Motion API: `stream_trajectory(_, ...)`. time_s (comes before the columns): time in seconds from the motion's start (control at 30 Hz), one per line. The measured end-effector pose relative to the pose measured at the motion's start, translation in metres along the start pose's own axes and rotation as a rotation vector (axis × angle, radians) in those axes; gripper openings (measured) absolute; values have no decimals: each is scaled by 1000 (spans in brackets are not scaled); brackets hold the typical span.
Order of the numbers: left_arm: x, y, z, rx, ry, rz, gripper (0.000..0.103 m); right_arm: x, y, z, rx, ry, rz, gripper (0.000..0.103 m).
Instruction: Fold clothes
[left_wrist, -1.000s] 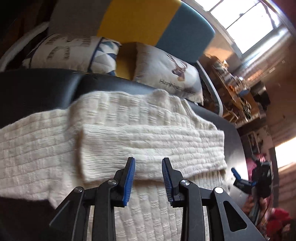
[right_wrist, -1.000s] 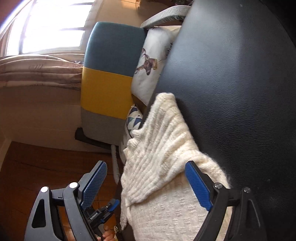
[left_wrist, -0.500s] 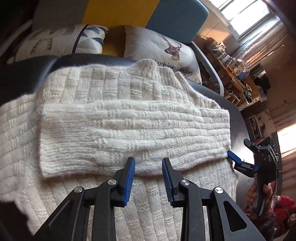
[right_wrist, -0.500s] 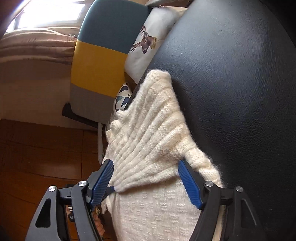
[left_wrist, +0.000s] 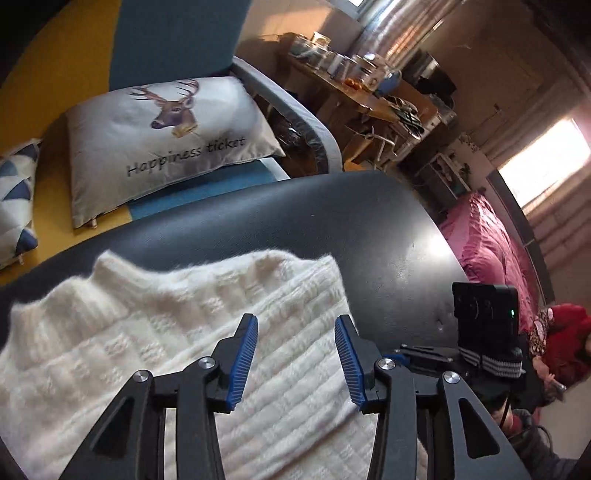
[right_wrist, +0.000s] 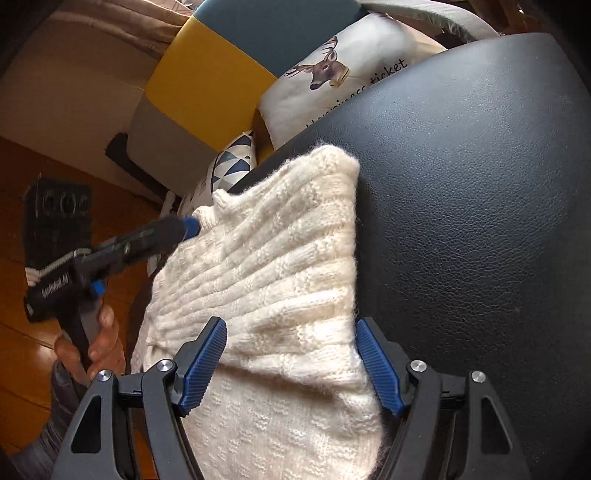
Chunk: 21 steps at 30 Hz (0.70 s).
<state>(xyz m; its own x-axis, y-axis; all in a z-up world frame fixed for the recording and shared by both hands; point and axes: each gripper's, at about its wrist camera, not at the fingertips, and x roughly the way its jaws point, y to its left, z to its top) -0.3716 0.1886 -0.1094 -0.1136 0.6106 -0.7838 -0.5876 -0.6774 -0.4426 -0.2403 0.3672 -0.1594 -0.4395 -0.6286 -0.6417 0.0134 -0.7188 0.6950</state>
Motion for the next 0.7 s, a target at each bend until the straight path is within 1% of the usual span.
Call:
stream_trajectory(0.1,29,-6,27,37,66,-26,45,2,2,-2,-33,6,12,74)
stream_trajectory(0.23,61,-19,49,88,136,-28,48,2,6,-4,-87,15,-6,74)
stream_trajectory(0.3,75,-25,54,125,171,-10,48,2,5,-3,-82,12,-1,74)
stream_trajectory(0.4,92,-26,56,119,227,-5,48,4,3,-4,-89,2,3,75)
stream_trajectory(0.5,99,-30,54,139,253,-7,45,3,2,-6,-103,-8,-4,75)
stream_trajectory(0.53,99,-32,53,151,253,-12,34,3,3,-7,-116,-11,-10,75)
stream_trajectory(0.57,97,-34,52,167,238,-20,27,3,4,-8,-129,-14,-17,75)
stream_trajectory(0.63,91,-41,49,204,184,-31,10,2,6,-12,-156,-22,-40,75)
stream_trajectory(0.67,87,-44,47,229,150,-33,6,3,8,-14,-174,-26,-53,75)
stream_trajectory(0.7,84,-46,45,249,118,-27,5,3,10,-16,-198,-28,-68,75)
